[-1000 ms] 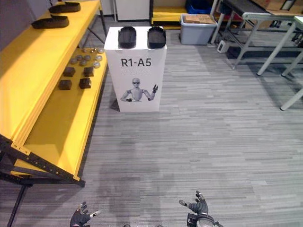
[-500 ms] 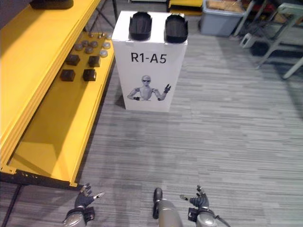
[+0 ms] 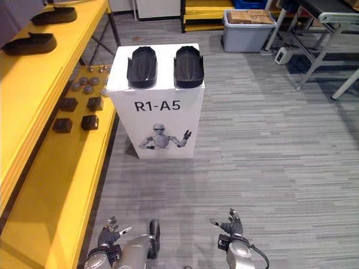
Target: Walk over and take plastic housings, then place them on the shelf
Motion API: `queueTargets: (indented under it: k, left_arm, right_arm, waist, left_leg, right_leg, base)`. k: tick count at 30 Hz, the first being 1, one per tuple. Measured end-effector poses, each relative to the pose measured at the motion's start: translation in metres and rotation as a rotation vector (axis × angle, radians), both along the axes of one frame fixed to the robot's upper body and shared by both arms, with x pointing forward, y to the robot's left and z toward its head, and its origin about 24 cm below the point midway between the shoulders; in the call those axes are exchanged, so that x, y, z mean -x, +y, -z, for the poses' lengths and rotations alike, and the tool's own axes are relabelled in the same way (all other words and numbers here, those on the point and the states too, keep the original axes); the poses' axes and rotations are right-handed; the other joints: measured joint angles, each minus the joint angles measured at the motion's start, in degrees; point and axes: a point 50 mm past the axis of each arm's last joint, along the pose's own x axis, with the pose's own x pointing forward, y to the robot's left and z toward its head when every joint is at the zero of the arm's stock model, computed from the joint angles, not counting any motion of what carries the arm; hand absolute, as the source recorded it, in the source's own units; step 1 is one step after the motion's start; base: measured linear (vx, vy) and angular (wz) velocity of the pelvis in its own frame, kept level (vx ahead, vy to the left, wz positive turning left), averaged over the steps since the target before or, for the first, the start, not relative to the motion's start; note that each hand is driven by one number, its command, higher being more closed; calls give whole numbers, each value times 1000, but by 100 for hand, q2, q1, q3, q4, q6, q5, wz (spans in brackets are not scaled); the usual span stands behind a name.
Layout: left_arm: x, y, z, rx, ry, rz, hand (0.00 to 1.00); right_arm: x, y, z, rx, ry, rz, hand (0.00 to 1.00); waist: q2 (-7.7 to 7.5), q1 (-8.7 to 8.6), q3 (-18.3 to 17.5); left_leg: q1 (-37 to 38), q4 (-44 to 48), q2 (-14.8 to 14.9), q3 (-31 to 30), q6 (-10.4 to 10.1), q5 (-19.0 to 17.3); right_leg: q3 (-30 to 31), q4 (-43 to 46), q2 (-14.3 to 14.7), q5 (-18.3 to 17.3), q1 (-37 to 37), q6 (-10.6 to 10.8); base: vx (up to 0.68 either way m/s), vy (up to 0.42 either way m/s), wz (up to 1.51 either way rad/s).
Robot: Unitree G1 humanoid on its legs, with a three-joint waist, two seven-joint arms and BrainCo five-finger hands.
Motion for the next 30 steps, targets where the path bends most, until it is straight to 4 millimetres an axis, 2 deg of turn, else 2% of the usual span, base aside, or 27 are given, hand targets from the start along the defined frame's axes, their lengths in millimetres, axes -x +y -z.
queueTargets:
  k: [1,2,3,4,5,6,7,10,11,12,13,14,15,16,17,19,20,21,23,24,25,26,27,30]
  left_arm:
    - [0,-1,0,2,0,3,0]
    - [2,-4,1,12,6,2,0]
    - [7,-2,3,8,20,-1,0]
    - [9,0,5,4,31,0,0]
    - [9,1,6,-3,47,14,0]
    - [11,1,8,-11,62,30,0]
    - [9,1,8,-16,62,42,0]
    - [0,0,4,-16,39,47,0]
    - [-5,-2,2,-13,23,50,0]
    - [-8,0,0,-19,11,51,0]
    - [-9,1,0,-23,7,53,0]
    - [-7,2,0,-27,11,52,0]
    - [-3,-1,5,-16,38,48,0]
    - [1,-3,7,-9,48,44,0]
    - [2,-4,7,-5,51,38,0]
    - [0,-8,7,22,43,6,0]
    - [-1,-11,6,32,37,0,0]
    - [-1,-14,6,41,33,3,0]
    - [-3,-19,5,56,20,5,0]
    - [-4,-20,4,58,16,7,0]
    - [-6,-20,3,56,12,8,0]
    - [-5,-20,4,58,13,6,0]
    - [-2,-20,7,59,32,7,0]
    - [0,-11,7,32,39,7,0]
  right_arm:
    - [3,-1,1,1,8,3,0]
    - [7,-2,3,7,21,2,0]
    - [9,2,5,1,30,-6,0]
    - [10,4,7,-6,36,-8,0]
    - [14,8,10,-20,53,-9,0]
    - [21,9,13,-25,68,-8,0]
    - [28,11,16,-22,90,-23,0]
    - [27,15,16,-24,89,-52,0]
    - [25,15,15,-24,84,-53,0]
    - [23,15,15,-25,80,-54,0]
    - [24,15,15,-24,81,-54,0]
    - [26,15,16,-25,92,-53,0]
    - [27,10,17,-13,101,-51,0]
    - [23,8,14,-11,86,-45,0]
    - [22,9,13,-13,78,-44,0]
    - [23,9,13,-17,77,-41,0]
    - [25,11,14,-33,71,-26,0]
    - [25,13,13,-43,58,-11,0]
    - [24,11,10,-46,38,7,0]
    - [24,9,10,-48,34,23,0]
    - [27,5,11,-55,37,54,0]
    - [31,0,11,-46,46,69,0]
    - [38,-1,15,-50,69,97,0]
    - [51,1,20,-71,100,133,0]
  waist:
    - [-49,9,-19]
    - [-74,25,-23]
    - [-77,34,-21]
    - [-89,8,-16]
    - [-130,-37,5]
    - [-142,-87,12]
    - [-133,-165,5]
    - [-129,-167,13]
    - [-97,-261,30]
    - [-94,-305,8]
    - [-120,-300,-20]
    - [-185,-272,-57]
    - [-68,-257,-117]
    - [51,-223,-186]
    - [85,-230,-188]
    - [130,-282,-165]
    - [118,-233,-151]
    - [118,-190,-155]
    - [116,-176,-170]
    - [137,-158,-182]
    - [196,-142,-203]
    - [338,-142,-263]
    - [408,-157,-278]
    - [173,-187,-308]
  left_leg:
    - [-19,132,-86,41,170,-118]
    - [84,233,-162,177,285,-375]
    - [351,183,-219,251,352,-568]
    - [521,161,-258,264,403,-666]
    - [908,130,-365,251,470,-823]
    - [1198,129,-435,170,502,-983]
    - [1649,25,-470,40,557,-1151]
    - [2217,-309,-427,-179,550,-1196]
    - [2407,-455,-342,-357,533,-1205]
    - [2566,-597,-246,-538,428,-1265]
    - [2632,-650,-221,-589,318,-1330]
    - [2712,-663,-201,-662,113,-1464]
    - [2782,-580,-27,-810,18,-1567]
    - [2728,-407,129,-797,-19,-1545]
    - [2676,-211,175,-796,-48,-1528]
    - [2232,1114,254,-714,-288,-1305]
    - [1818,2174,442,-440,-340,-1199]
    - [1591,2556,626,-84,-352,-1441]
    - [1278,2282,704,139,-333,-1566]
    - [1178,1816,693,153,-337,-1565]
    - [1157,923,700,122,-280,-1314]
    - [1158,249,764,75,-291,-589]
    - [1271,33,762,9,-124,-634]
    - [1616,-603,473,141,-49,-427]
  right_leg:
    - [-7,212,-91,-122,-12,66]
    - [-30,1001,-233,-309,-287,224]
    - [-43,2247,-302,-306,-738,379]
    - [-70,3005,-369,-175,-1012,634]
    - [-84,4465,-536,2,-1545,1013]
    - [-166,5168,-628,-19,-1814,973]
    - [-459,5482,-770,-99,-2191,843]
    - [-754,4796,-774,-178,-2796,754]
    - [-807,4056,-677,-163,-2967,738]
    - [-794,2948,-543,-4,-2985,660]
    - [-759,2320,-490,231,-2951,632]
    - [-639,1743,-427,1027,-2921,487]
    - [-699,1741,-315,1381,-2810,229]
    - [-810,1712,-199,1344,-2730,149]
    - [-869,1683,-172,1309,-2644,97]
    - [-1065,1377,-143,1247,-2129,10]
    - [-1116,1054,-133,1242,-1674,-7]
    - [-1130,854,-129,1240,-1357,-11]
    - [-1113,645,-175,1240,-1079,-10]
    - [-1083,596,-199,1240,-1040,-7]
    - [-1011,568,-182,1209,-1013,62]
    - [-969,555,-72,1113,-991,204]
    - [-936,531,-30,1015,-918,304]
    - [-902,567,-317,944,-944,413]
  base:
    - [522,189,-10]
    - [495,164,-27]
    - [581,212,-29]
    - [567,221,-19]
    - [483,181,11]
    - [603,144,44]
    - [514,86,46]
    - [511,5,49]
    - [505,-107,91]
    - [510,-137,93]
    - [551,-188,68]
    - [466,-194,50]
    - [681,-301,41]
    - [446,-215,33]
    - [612,-276,36]
    - [445,-206,46]
    - [346,-155,23]
    - [381,-119,10]
    - [271,1,-8]
    - [222,95,-22]
    - [205,118,-28]
    - [237,193,-26]
    - [197,172,-7]
    - [144,122,2]
